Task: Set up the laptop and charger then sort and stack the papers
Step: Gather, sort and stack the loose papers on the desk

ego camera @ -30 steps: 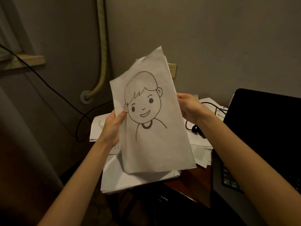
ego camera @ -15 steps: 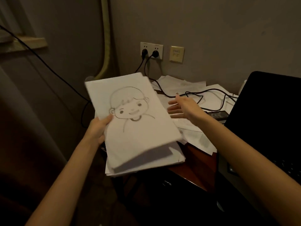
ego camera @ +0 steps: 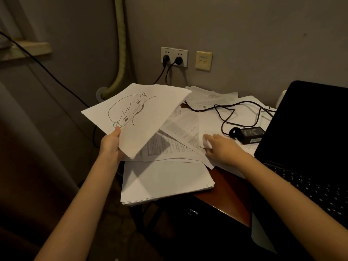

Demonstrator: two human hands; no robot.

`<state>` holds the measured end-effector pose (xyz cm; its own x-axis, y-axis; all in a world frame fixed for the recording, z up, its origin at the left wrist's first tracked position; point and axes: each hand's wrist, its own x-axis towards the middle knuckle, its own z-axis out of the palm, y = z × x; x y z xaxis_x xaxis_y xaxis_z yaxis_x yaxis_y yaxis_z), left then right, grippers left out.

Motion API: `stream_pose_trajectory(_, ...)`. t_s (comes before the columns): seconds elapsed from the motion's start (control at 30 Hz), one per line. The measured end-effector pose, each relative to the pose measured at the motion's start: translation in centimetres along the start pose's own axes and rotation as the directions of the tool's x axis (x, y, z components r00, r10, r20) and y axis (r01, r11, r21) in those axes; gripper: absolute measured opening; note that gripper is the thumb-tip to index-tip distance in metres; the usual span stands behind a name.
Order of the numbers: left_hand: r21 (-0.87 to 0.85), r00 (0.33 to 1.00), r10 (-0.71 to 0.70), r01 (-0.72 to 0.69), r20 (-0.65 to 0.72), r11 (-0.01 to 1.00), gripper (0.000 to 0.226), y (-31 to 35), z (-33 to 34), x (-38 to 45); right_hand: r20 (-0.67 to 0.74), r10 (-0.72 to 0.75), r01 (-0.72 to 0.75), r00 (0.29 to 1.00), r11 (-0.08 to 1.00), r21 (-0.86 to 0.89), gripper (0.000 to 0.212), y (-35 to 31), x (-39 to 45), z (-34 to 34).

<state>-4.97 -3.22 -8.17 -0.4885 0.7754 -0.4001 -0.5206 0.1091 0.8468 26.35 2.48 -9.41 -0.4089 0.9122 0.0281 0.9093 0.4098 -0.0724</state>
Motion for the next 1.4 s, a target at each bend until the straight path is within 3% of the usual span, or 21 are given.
stream_pose_trajectory(0.1,0.023,0.999,0.037,-0.037,0.016,0.999,0.013,-0.8,-0.2,1.5,-0.055,0.089,-0.092,0.995,0.994,-0.066,0.055,0.9,-0.2,-0.7)
stream_pose_trajectory(0.23,0.015,0.994,0.107,-0.107,0.012,0.994,0.015,-1.1,0.9,-0.1,-0.145,0.238,-0.263,0.960,0.946,-0.188,0.025,1.3,0.1,-0.5)
stream_pose_trajectory(0.3,0.073,0.986,0.164,-0.164,0.016,0.984,0.023,-1.0,1.5,-1.1,-0.231,0.285,-0.309,0.930,0.948,-0.075,0.021,1.7,0.4,-0.8)
stream_pose_trajectory(0.37,0.192,0.977,0.202,-0.212,0.073,0.958,0.032,-0.8,1.9,-1.8,-0.406,0.377,-0.314,0.833,0.925,0.216,0.019,2.2,0.6,-1.5)
stream_pose_trajectory(0.47,0.372,0.955,0.199,-0.271,0.221,0.888,0.034,-0.6,2.6,-2.5,-0.551,0.501,-0.191,0.667,0.831,0.523,0.020,2.0,0.7,-3.9)
stream_pose_trajectory(0.57,0.458,0.945,0.142,-0.269,0.293,0.847,0.034,-0.8,3.7,-3.0,-0.633,0.523,0.079,0.571,0.732,0.676,0.030,0.2,0.8,-7.5)
stream_pose_trajectory(0.67,0.468,0.950,0.115,-0.245,0.289,0.849,0.033,-0.8,4.1,-3.1,-0.855,0.307,0.327,0.419,0.827,0.457,0.022,-2.1,-0.8,-9.2)
stream_pose_trajectory(0.7,0.480,0.954,0.110,-0.237,0.278,0.844,0.031,-0.9,4.1,-3.1,-0.886,0.175,0.359,0.430,0.867,0.345,0.018,-2.7,-1.3,-8.6)
stream_pose_trajectory(0.8,0.490,0.971,0.115,-0.206,0.210,0.847,0.026,-1.2,4.0,-2.5,-0.796,-0.154,0.477,0.585,0.859,0.184,0.026,-4.8,-2.2,-4.7)
stream_pose_trajectory(0.93,0.328,0.979,0.096,-0.151,0.177,0.933,0.021,-1.8,3.5,-3.0,-0.707,-0.434,0.694,0.559,0.711,0.112,0.030,-6.6,-3.7,-0.6)
stream_pose_trajectory(1.0,0.276,0.987,0.104,-0.135,0.123,0.952,0.027,-1.6,2.2,-2.6,-0.664,-0.462,0.728,0.587,0.660,0.184,0.030,-6.5,-4.1,0.2)
stream_pose_trajectory(1.1,0.311,0.996,0.053,-0.073,0.073,0.948,0.016,-0.7,-0.5,0.0,-0.669,-0.355,0.709,0.653,0.596,0.377,0.025,-6.0,-4.2,0.1)
stream_pose_trajectory(1.2,0.437,0.997,0.018,-0.046,0.069,0.898,0.021,0.7,-1.2,-0.7,-0.492,-0.326,0.577,0.807,0.608,0.545,0.026,-4.6,-3.7,-0.4)
stream_pose_trajectory(1.27,0.390,0.986,-0.030,-0.038,0.165,0.920,0.025,1.0,-1.2,-1.3,-0.250,-0.312,0.396,0.916,0.609,0.687,0.031,-3.3,-3.3,-0.6)
stream_pose_trajectory(1.33,0.275,0.941,-0.109,0.018,0.321,0.961,0.039,1.4,-1.2,-1.8,-0.111,-0.340,0.304,0.934,0.590,0.748,0.043,-2.6,-2.9,-0.6)
stream_pose_trajectory(1.4,0.338,0.903,-0.150,0.006,0.402,0.941,0.041,1.5,-0.9,-1.6,-0.047,-0.396,0.281,0.917,0.557,0.781,0.044,-2.8,-2.6,-0.9)
